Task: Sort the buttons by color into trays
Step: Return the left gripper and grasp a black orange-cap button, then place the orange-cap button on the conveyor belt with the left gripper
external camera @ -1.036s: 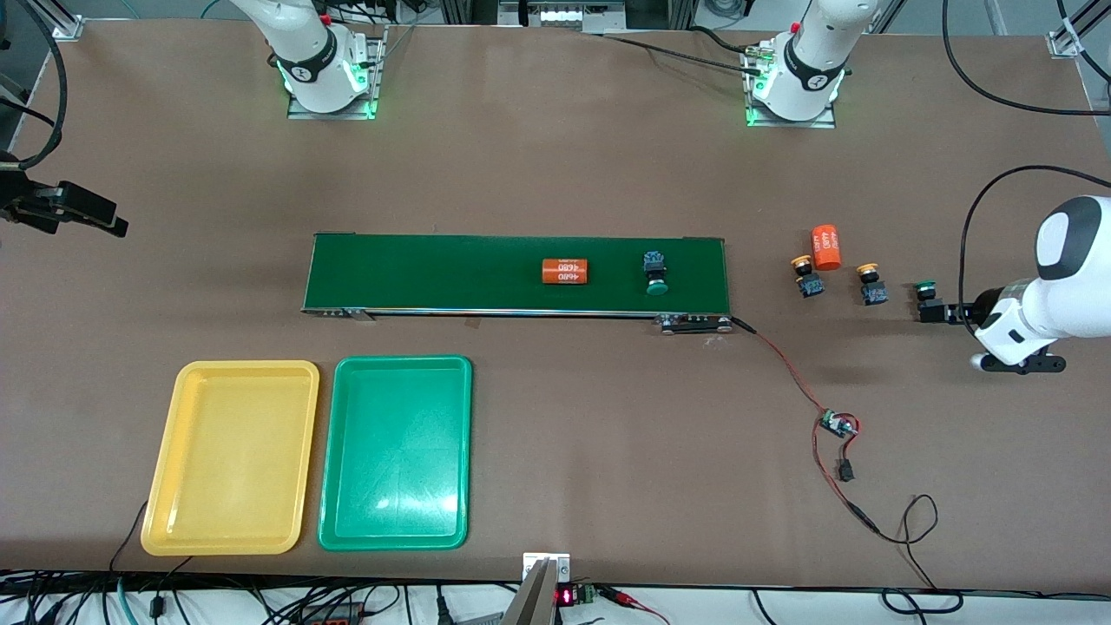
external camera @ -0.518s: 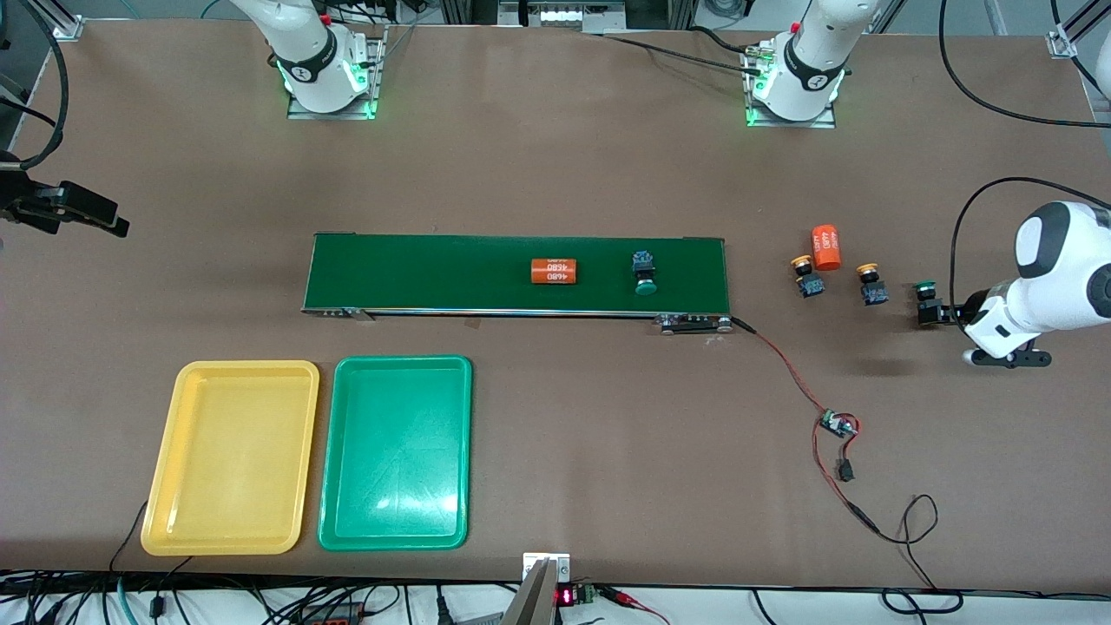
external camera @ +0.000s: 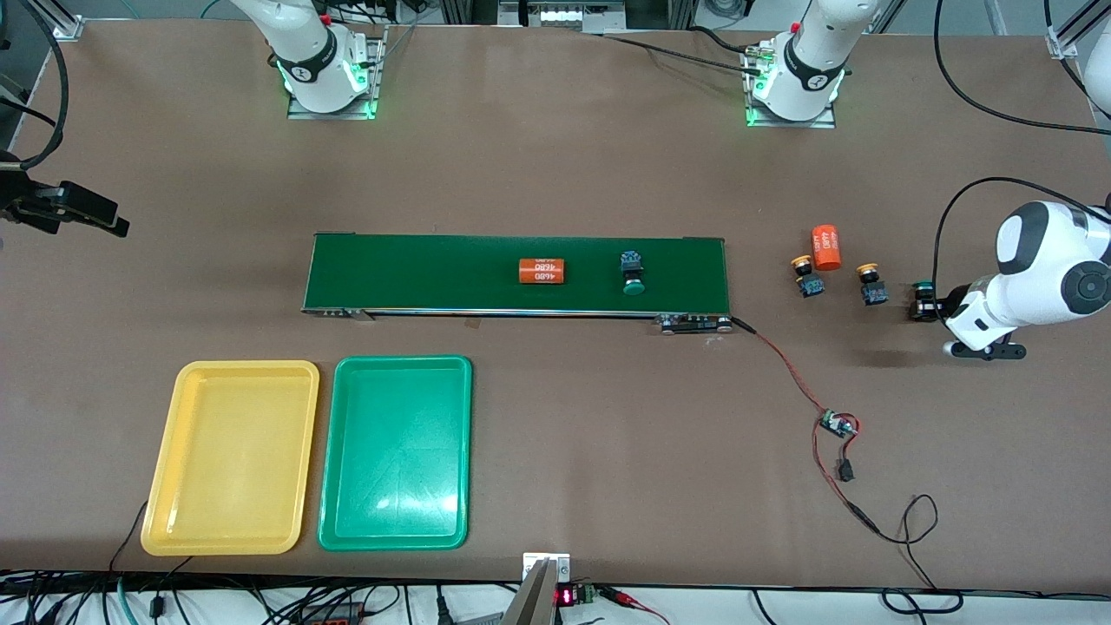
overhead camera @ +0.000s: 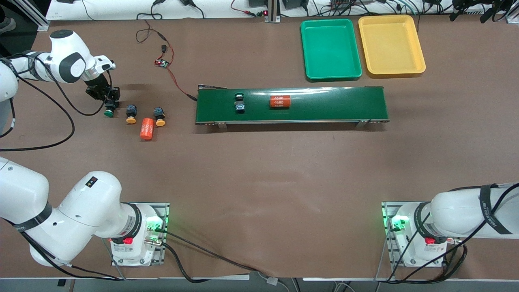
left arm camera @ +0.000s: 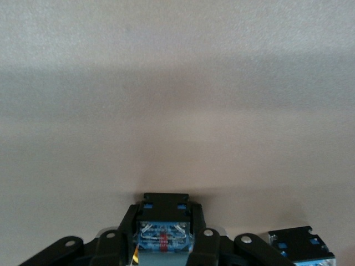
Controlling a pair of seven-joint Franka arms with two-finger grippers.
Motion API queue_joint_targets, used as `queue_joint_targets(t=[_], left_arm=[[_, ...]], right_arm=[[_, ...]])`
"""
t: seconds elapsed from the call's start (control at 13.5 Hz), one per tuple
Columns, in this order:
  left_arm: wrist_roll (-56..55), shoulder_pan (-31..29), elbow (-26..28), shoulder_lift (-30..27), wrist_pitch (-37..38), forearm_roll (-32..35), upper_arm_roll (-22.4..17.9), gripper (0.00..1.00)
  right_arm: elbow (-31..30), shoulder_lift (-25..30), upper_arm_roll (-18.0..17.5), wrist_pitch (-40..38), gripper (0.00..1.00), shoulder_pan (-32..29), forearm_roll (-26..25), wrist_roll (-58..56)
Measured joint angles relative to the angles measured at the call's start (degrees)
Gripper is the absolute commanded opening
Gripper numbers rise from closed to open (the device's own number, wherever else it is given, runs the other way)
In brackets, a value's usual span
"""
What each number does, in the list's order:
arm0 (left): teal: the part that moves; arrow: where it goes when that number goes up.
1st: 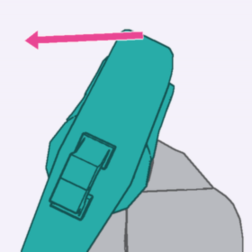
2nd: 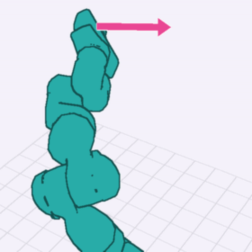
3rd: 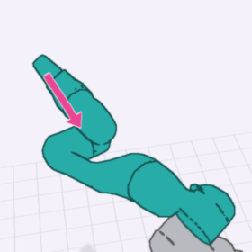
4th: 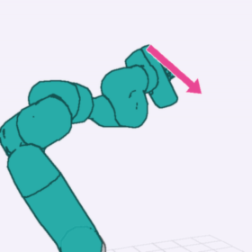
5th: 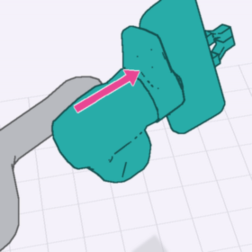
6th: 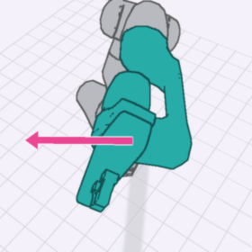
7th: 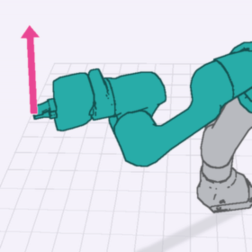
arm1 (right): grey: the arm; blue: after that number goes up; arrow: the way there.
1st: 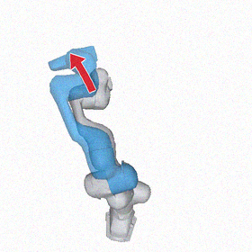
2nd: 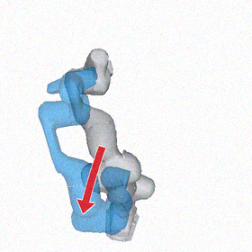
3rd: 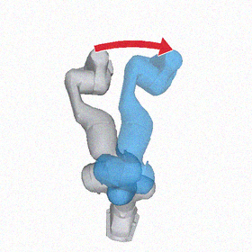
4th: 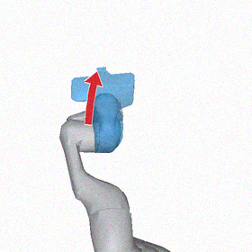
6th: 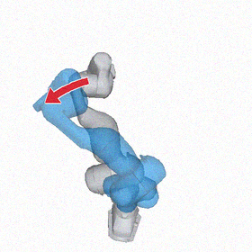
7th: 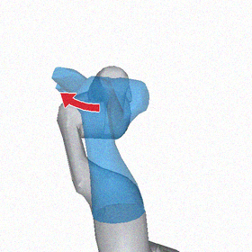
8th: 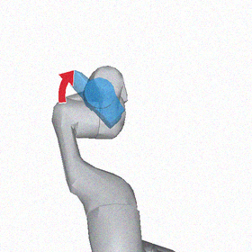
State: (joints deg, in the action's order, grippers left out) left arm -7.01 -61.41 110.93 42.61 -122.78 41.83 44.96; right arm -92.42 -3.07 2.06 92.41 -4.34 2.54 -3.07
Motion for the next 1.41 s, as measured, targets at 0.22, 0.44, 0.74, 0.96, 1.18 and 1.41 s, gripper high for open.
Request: queue_joint_targets(t=[0.22, 0.44, 0.74, 0.96, 1.18, 1.41], left_arm=[[-0.68, -0.22, -1.56, -1.06, 6.49, 0.0, 5.71, 0.21], [-5.74, 0.17, -5.34, -2.18, 20.75, -0.24, 17.86, 0.23], [-12.15, 5.89, -5.88, -2.83, 23.19, -6.7, 24.87, 0.25], [-20.91, 17.01, -6.16, -1.93, 21.49, -8.49, 24.22, 0.25], [-31.35, 29.47, -6.1, -0.7, 16.71, -8.54, 19.93, 0.25], [-36.04, 37.33, -6.07, 0.65, 11.8, -8.54, 15.23, 0.43]], right_arm=[[0.0, 0.0, 0.0, 0.0, 1.0, 0.0, 0.0, 0.0], [0.0, 0.0, 0.0, 0.0, 1.0, 0.0, 0.01, 0.0], [0.0, 0.0, 0.0, 0.0, 1.0, 0.0, 0.01, 0.0], [0.0, -0.01, 0.0, 0.06, 1.0, -0.01, 0.01, 0.0], [0.02, -0.01, -0.01, 0.17, 1.0, 0.01, 0.01, 0.0], [0.01, -0.21, -0.05, 0.24, 1.0, 0.21, -0.1, 0.0]])
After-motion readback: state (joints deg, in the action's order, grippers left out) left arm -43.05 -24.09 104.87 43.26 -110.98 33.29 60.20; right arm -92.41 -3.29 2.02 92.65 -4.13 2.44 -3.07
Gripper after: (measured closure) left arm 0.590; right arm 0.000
